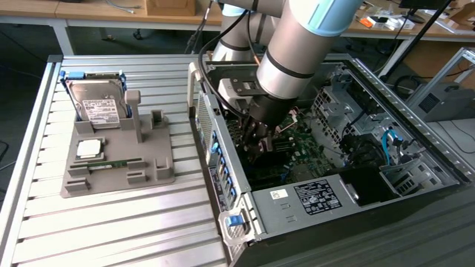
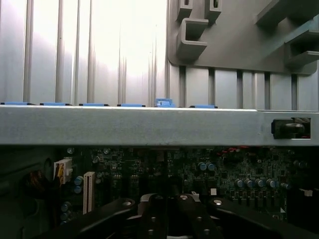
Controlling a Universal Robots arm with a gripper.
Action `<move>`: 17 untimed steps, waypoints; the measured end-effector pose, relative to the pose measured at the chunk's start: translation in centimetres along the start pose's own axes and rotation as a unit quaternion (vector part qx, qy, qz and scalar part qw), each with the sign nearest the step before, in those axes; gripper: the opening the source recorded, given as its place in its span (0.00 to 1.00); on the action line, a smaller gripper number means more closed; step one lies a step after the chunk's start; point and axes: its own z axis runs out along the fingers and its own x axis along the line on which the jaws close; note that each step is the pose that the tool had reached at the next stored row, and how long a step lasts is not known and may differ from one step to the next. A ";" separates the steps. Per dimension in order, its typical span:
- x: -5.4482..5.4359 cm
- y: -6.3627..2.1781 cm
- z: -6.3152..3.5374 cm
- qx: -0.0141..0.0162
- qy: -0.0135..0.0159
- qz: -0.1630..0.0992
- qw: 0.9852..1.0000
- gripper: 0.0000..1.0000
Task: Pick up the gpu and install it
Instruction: 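Press down on the gpu until it lock into place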
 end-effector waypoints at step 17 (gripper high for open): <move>-0.2 -0.05 0.44 0.000 0.000 0.000 1.000 0.11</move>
